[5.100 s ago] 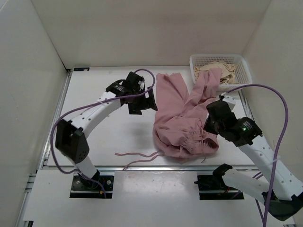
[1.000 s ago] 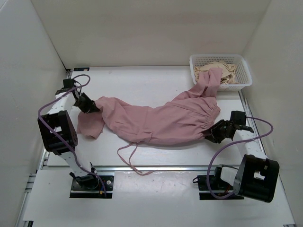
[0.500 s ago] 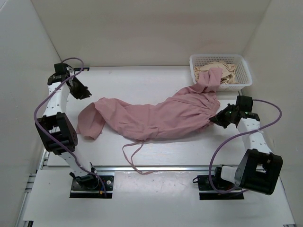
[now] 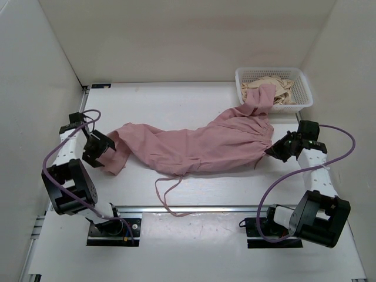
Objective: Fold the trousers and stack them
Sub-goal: Flatten the trousers out
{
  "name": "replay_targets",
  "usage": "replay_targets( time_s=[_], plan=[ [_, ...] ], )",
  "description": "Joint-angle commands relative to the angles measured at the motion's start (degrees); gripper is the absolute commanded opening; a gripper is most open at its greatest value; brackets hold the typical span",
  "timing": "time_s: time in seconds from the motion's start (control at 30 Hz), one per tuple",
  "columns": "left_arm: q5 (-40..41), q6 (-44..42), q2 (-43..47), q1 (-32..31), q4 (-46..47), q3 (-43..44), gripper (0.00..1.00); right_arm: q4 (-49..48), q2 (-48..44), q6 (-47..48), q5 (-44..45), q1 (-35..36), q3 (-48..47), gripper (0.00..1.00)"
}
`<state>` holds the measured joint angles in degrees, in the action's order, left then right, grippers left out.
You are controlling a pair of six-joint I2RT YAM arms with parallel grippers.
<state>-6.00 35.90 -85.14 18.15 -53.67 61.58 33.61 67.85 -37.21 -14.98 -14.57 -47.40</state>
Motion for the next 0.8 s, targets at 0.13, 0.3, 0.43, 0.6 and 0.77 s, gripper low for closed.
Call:
replay_targets(
  time_s=[0.13, 0.3, 0.43, 0.6, 0.77],
  plan=[
    [2.92, 2.68, -5.55, 2.59, 3.04, -0.23, 0.88, 1.20, -0.79, 1.88, -0.05, -0.29, -0.59, 0.00],
    [4.68, 5.14, -9.51, 3.12, 4.80, -1.38, 0.48, 1.20, -0.79, 2.41, -1.18, -0.81, -1.64, 0.00],
    [4.68, 4.54, -9.51, 3.12, 4.80, 1.34, 0.11, 1.81, -0.79, 2.41, -1.19, -1.34, -2.70, 0.00],
    [8.37, 3.21, -6.35, 3.64, -0.02, 14.74, 0.11, 1.81, 0.61, 2.41, -1.19, -2.39, -6.56, 0.00],
    [7.06, 2.68, -8.89, 3.64, -8.00, 37.34, 0.11, 3.73, 5.35, 0.47, -2.77, -4.42, -21.02, 0.00]
  ],
)
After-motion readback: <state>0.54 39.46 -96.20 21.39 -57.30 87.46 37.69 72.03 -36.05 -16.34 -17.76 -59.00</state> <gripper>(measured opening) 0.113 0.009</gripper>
